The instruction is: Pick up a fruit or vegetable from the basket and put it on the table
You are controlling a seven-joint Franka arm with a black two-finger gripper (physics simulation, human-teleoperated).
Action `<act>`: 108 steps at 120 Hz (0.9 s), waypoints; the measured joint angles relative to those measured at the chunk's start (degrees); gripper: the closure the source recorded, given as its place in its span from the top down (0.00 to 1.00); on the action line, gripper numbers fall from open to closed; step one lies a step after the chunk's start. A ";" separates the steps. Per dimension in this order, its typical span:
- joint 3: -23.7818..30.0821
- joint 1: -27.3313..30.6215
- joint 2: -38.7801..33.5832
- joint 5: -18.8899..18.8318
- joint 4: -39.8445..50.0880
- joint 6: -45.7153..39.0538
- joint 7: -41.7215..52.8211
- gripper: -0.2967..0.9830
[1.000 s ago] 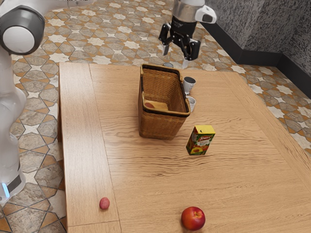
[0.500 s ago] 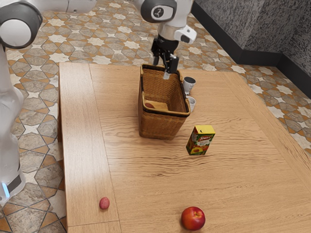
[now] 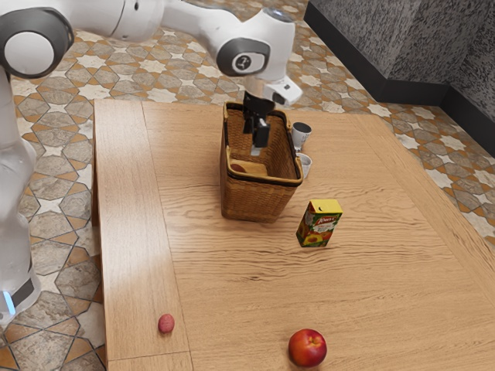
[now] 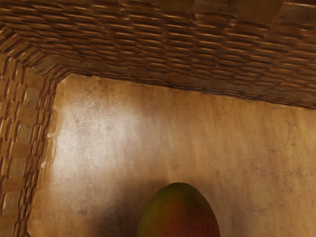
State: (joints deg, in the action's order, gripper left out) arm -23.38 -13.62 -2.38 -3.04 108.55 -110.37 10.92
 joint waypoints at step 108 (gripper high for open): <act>-0.03 2.37 -0.17 3.97 7.98 -6.33 7.80 0.76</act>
State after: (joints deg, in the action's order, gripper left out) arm -23.41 -11.25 -2.55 0.94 116.52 -116.71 18.71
